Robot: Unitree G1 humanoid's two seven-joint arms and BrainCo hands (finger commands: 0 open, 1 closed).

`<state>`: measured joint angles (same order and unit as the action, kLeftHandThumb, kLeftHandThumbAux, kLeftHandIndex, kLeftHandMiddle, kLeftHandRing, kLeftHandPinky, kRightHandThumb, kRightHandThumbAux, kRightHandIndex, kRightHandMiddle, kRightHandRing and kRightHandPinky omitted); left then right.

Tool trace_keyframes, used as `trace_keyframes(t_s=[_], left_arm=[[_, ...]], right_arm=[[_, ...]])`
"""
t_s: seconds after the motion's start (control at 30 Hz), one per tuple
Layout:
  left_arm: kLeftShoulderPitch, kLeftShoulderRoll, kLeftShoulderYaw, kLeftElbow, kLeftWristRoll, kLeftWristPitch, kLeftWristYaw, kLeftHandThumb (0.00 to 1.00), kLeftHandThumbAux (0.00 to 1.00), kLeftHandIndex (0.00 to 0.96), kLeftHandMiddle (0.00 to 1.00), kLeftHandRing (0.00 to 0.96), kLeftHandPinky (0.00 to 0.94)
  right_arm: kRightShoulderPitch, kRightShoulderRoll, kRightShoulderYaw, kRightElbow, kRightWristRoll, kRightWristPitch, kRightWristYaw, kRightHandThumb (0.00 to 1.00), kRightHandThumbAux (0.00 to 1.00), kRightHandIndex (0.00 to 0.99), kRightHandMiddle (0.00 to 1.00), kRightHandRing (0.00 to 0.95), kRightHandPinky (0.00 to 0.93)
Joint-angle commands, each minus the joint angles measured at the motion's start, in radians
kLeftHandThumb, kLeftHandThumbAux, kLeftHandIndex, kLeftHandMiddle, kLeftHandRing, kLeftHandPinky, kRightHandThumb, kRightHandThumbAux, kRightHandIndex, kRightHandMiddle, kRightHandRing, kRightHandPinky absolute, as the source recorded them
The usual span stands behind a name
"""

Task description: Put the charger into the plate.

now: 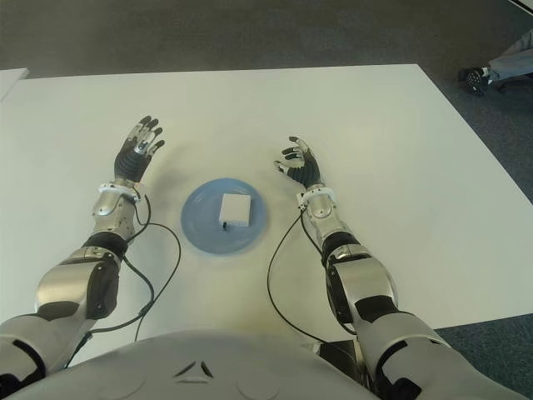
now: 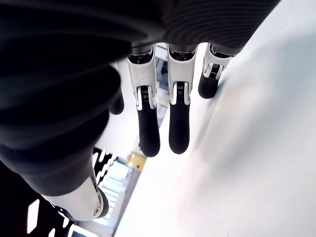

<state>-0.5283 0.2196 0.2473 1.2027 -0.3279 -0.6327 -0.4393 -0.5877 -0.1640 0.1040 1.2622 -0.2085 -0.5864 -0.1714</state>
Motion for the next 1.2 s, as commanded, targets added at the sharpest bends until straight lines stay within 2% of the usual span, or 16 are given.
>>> trace_keyframes(t_s=[0.03,0.37,0.77,0.97,1.2], left_arm=[[-0.006,-0.036,0.033,0.063,0.010,0.043,0.028,0.057,0.495,0.000,0.000,0.000,0.000],[-0.008,-0.039,0.029,0.067,0.065,0.086,0.051,0.053,0.464,0.000,0.000,0.000,0.000],[-0.002,-0.045,0.023,0.064,0.104,0.085,0.052,0.042,0.464,0.000,0.000,0.000,0.000],[0.004,-0.036,-0.006,0.063,0.155,0.083,0.071,0.042,0.455,0.000,0.000,0.000,0.000],[0.008,-0.031,-0.033,0.065,0.207,0.084,0.086,0.044,0.446,0.000,0.000,0.000,0.000]], right_arm=[[0.081,0.046,0.021,0.062,-0.024,0.070,0.072,0.000,0.782,0.131,0.355,0.321,0.192],[0.085,0.042,0.020,0.060,-0.025,0.073,0.064,0.000,0.743,0.130,0.364,0.327,0.187],[0.089,0.039,0.022,0.058,-0.026,0.073,0.062,0.000,0.680,0.126,0.358,0.323,0.185],[0.092,0.039,0.024,0.056,-0.027,0.072,0.063,0.000,0.645,0.104,0.329,0.309,0.234],[0.095,0.041,0.014,0.053,-0.013,0.073,0.081,0.000,0.649,0.089,0.277,0.286,0.270]])
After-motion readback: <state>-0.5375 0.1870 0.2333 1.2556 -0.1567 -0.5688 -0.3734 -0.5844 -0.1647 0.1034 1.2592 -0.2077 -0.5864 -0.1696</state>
